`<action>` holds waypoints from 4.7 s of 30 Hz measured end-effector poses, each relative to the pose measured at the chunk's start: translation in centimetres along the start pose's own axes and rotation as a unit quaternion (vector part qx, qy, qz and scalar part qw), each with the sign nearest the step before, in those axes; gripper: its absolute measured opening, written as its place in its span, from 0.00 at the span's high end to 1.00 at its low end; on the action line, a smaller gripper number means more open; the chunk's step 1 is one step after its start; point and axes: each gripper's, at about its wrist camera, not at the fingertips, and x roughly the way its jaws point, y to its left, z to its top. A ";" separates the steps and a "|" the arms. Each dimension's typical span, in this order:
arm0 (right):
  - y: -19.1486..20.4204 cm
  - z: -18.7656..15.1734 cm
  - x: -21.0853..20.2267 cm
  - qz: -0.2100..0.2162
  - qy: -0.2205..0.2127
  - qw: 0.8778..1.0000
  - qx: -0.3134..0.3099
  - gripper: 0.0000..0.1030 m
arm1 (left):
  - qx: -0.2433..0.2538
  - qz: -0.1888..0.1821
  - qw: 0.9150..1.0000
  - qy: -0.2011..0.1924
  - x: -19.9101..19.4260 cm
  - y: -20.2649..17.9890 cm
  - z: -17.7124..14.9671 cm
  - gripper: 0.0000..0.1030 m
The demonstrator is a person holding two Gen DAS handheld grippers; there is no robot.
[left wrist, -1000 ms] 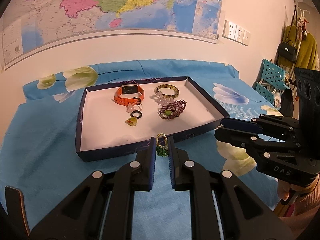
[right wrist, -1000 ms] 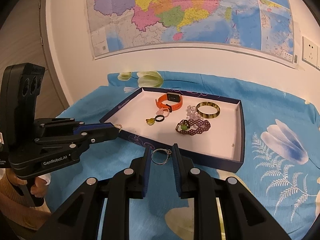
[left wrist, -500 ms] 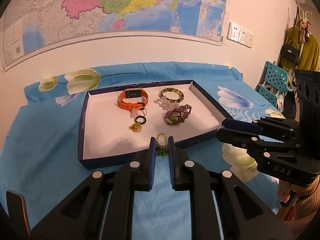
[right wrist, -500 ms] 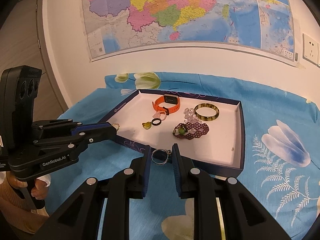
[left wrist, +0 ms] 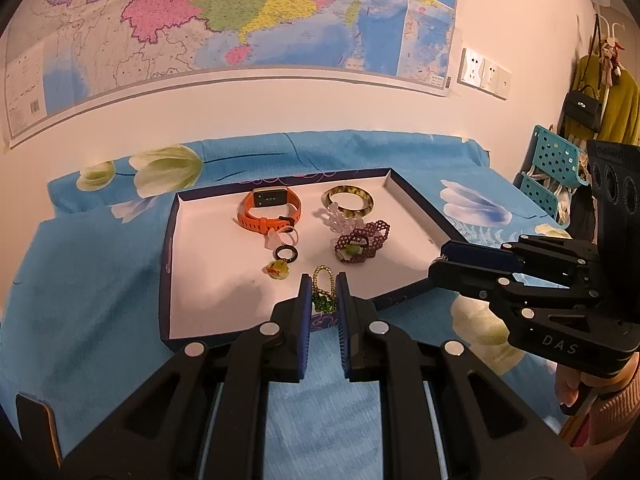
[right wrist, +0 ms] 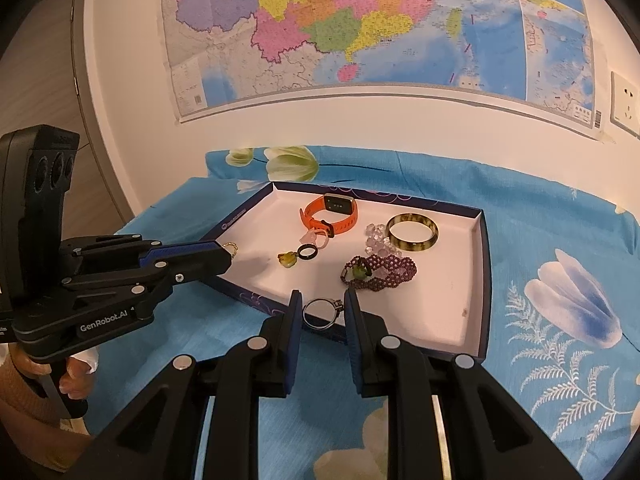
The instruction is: Organize jewelry
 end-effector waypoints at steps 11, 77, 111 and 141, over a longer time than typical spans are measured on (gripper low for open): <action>-0.7 0.9 1.4 -0.007 0.005 1.000 0.001 0.81 | -0.015 -0.003 1.000 0.006 1.2 1.0 0.6 0.88; -2.8 2.1 6.9 -0.025 0.045 0.999 0.005 0.81 | -0.039 0.022 0.998 0.048 6.8 2.6 1.9 0.88; -3.3 2.9 8.4 -0.035 0.063 0.997 0.010 0.81 | -0.047 0.025 0.996 0.068 8.7 3.1 2.4 0.88; -3.4 2.6 9.6 -0.044 0.080 0.996 0.011 0.80 | -0.055 0.036 0.994 0.083 9.9 3.6 1.9 0.86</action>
